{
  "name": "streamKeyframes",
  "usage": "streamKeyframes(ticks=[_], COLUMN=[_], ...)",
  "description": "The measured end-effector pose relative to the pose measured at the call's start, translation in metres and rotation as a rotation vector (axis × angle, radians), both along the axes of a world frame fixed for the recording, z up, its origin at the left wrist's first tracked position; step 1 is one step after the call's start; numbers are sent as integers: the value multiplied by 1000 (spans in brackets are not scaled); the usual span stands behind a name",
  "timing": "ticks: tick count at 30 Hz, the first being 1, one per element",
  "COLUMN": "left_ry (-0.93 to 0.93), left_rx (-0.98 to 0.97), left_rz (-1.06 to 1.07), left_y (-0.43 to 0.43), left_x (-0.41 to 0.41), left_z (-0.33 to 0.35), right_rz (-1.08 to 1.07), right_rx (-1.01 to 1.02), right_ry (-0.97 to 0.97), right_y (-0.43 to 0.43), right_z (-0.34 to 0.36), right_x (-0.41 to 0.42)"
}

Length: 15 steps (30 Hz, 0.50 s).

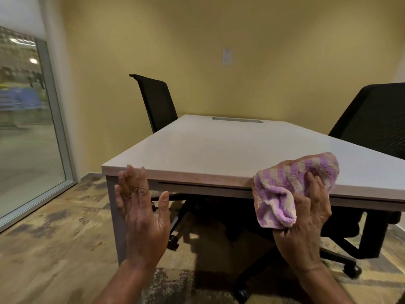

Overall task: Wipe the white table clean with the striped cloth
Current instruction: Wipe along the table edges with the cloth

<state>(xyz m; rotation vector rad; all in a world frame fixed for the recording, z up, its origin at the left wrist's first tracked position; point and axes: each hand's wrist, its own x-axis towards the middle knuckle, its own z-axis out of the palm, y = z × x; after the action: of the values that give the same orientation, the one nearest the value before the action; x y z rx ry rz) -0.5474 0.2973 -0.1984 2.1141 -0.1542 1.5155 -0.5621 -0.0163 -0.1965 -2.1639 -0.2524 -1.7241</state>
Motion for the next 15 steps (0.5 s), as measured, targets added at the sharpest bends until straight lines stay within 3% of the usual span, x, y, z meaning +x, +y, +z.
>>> streamKeyframes(ticks=[7, 15], left_ry=[1, 98], left_rx=[-172, -255], left_rz=[31, 24], left_y=[25, 33], left_x=[1, -1], left_z=[-15, -24], right_rz=[-125, -96], right_rx=[-85, -22], right_ry=[-24, -46], right_y=[-6, 15], right_z=[-9, -19], right_x=[13, 24])
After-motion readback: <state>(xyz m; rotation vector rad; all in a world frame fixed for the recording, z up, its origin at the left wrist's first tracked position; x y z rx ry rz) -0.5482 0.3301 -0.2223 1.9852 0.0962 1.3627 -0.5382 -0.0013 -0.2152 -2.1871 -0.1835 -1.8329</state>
